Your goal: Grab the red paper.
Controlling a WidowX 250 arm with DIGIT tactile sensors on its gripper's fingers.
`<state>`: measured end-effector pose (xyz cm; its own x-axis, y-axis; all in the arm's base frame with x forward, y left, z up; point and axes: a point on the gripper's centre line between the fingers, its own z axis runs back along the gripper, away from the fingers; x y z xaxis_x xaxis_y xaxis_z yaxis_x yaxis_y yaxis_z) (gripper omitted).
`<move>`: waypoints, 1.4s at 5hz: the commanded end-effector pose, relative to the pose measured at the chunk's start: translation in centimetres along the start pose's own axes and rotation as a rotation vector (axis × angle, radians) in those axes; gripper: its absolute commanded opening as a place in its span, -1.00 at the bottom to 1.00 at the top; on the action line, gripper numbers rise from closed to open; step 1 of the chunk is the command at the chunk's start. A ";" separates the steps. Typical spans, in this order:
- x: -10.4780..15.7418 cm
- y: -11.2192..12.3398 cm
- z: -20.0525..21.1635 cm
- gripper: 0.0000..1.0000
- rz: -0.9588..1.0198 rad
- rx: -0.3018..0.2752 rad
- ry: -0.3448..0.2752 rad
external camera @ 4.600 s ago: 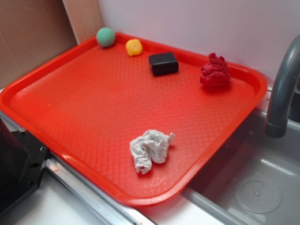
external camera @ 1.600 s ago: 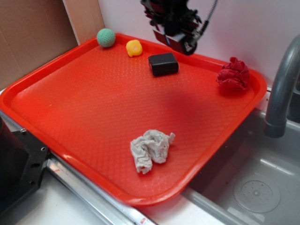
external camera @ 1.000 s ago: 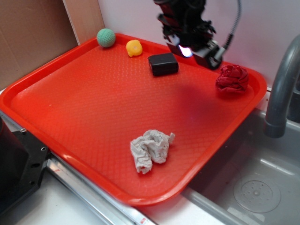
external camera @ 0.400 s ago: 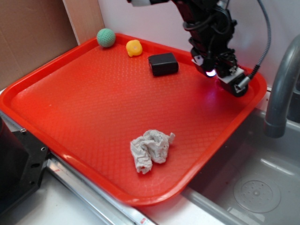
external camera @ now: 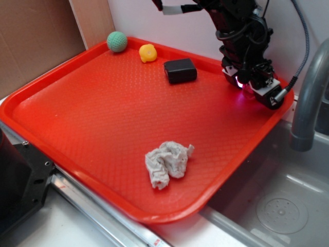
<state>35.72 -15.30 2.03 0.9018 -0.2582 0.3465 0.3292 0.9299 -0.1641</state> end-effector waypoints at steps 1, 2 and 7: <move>0.9 -0.9 2.7 -1.00 -0.032 -0.010 -0.092; 0.5 -0.7 4.2 -1.00 -0.014 -0.004 -0.118; -12.8 3.2 24.4 -1.00 0.598 0.299 0.185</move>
<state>18.31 -1.71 17.29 0.9620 0.2674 0.0558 -0.2681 0.9634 0.0067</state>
